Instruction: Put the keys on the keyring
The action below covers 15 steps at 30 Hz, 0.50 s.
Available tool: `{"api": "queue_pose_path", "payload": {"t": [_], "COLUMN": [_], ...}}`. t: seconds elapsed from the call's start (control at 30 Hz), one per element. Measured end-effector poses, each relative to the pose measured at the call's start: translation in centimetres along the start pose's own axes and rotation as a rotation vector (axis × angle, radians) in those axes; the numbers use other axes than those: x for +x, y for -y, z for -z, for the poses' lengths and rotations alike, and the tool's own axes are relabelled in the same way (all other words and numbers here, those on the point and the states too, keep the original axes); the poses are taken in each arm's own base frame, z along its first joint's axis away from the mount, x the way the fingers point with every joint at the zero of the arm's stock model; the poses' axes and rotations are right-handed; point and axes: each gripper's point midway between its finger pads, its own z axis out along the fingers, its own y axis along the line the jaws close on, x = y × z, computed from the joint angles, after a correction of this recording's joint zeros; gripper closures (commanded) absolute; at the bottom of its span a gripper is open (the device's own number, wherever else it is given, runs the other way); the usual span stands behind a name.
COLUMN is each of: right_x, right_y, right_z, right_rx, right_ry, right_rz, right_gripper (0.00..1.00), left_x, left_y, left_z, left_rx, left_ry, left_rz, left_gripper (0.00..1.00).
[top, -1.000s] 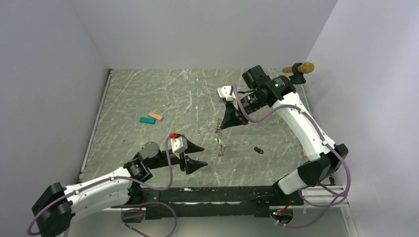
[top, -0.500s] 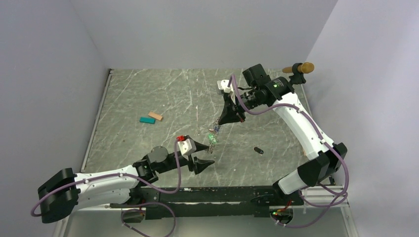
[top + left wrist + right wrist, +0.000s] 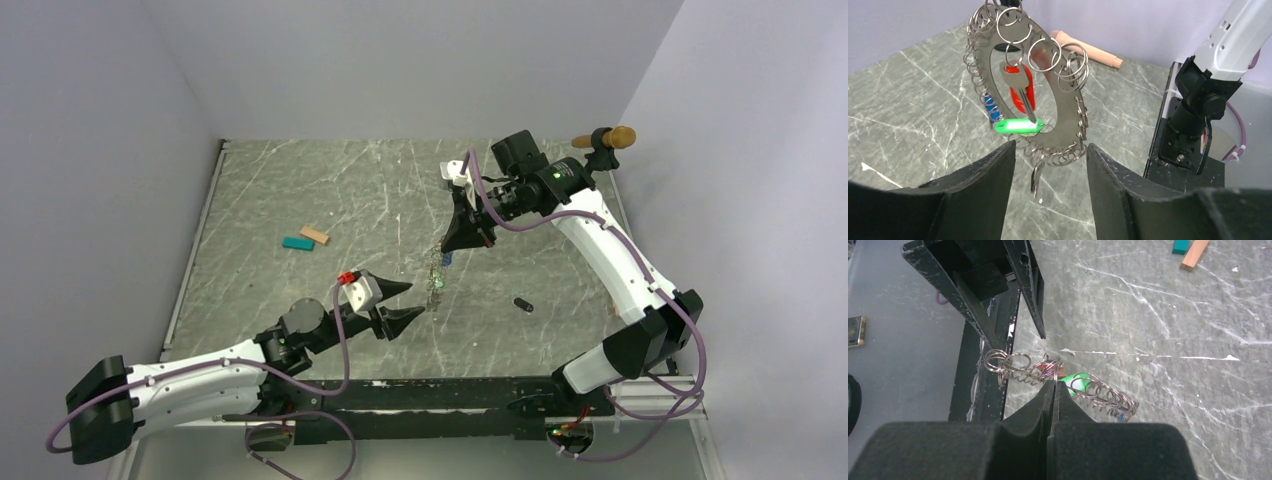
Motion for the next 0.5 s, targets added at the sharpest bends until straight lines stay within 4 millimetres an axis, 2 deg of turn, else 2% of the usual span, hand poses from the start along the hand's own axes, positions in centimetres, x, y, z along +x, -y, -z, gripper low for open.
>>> {"api": "queue_pose_path", "payload": {"t": [0.2,0.5], "right_x": [-0.1,0.0], "right_y": [0.0,0.2], "right_z": [0.0,-0.1], "right_rx": [0.002,0.004], "right_ry": [0.002,0.003], "right_rz": [-0.004,-0.007], "right_gripper": [1.00,1.00], "left_x": [0.4,-0.1], "left_y": [0.2,1.5], "left_z": [-0.4,-0.6], "left_rx": [0.010,0.074], "left_ry": [-0.027,-0.012], "left_rz": [0.004,0.037], "left_gripper": [0.49,0.47]}}
